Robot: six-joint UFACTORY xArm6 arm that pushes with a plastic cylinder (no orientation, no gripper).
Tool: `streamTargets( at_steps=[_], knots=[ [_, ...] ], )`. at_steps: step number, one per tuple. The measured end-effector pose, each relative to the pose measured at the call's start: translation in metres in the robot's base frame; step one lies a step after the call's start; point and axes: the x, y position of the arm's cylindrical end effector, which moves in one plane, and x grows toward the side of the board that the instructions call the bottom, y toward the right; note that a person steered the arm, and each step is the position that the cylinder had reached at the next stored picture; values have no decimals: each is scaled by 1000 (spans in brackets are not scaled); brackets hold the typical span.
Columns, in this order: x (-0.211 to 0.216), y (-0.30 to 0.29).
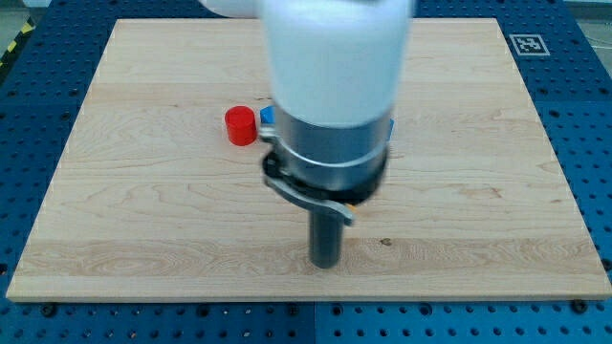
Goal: Move the green circle towards the top center of the board
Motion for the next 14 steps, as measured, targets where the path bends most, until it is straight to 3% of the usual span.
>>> streamTargets(
  at_steps=[2,3,5,8,14],
  knots=[
    [-6,81],
    [-36,94],
    [-99,90],
    [-140,45],
    [-176,11]
  ],
)
